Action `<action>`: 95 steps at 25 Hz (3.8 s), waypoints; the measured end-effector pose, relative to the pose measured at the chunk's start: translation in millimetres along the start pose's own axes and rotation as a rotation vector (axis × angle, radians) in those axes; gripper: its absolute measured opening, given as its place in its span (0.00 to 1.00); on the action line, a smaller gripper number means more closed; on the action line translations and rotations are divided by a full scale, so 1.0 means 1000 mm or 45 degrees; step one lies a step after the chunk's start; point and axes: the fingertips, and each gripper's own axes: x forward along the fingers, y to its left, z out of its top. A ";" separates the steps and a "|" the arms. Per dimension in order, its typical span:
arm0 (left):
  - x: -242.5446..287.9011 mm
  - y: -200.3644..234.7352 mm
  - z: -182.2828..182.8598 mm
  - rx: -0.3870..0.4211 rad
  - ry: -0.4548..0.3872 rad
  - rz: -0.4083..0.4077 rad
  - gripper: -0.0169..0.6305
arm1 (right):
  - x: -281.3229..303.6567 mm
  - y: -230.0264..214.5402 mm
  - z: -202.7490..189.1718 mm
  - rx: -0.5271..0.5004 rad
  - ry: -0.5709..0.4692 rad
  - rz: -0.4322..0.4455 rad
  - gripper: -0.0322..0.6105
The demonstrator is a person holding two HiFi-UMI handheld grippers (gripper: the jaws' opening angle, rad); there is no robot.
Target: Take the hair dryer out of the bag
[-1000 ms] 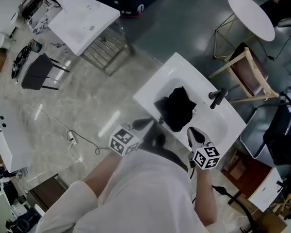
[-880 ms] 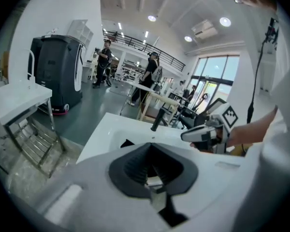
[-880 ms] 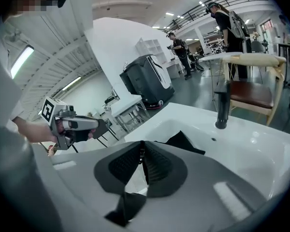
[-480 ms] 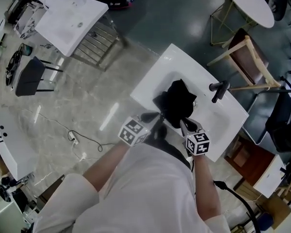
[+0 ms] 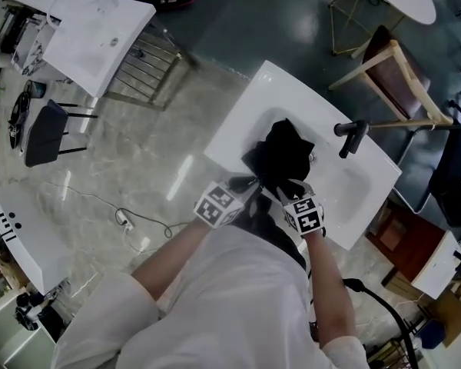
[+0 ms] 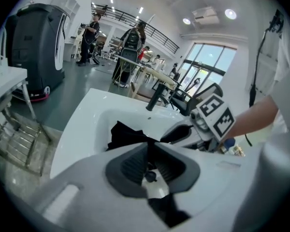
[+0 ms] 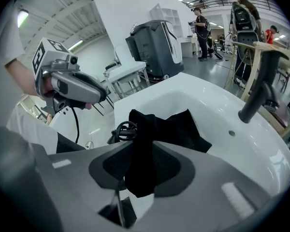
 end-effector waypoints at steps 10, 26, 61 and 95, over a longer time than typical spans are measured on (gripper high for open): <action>0.026 0.014 -0.001 0.028 0.122 -0.009 0.13 | 0.026 -0.016 -0.009 -0.049 0.119 -0.059 0.10; 0.102 0.025 -0.024 0.076 0.490 0.076 0.41 | 0.001 -0.045 0.035 0.119 -0.041 -0.136 0.08; 0.091 0.039 -0.041 0.075 0.573 0.151 0.36 | -0.002 -0.062 0.035 0.169 -0.072 -0.257 0.08; -0.048 0.016 -0.037 -0.068 0.172 -0.135 0.36 | -0.017 -0.062 0.028 0.478 -0.171 -0.350 0.09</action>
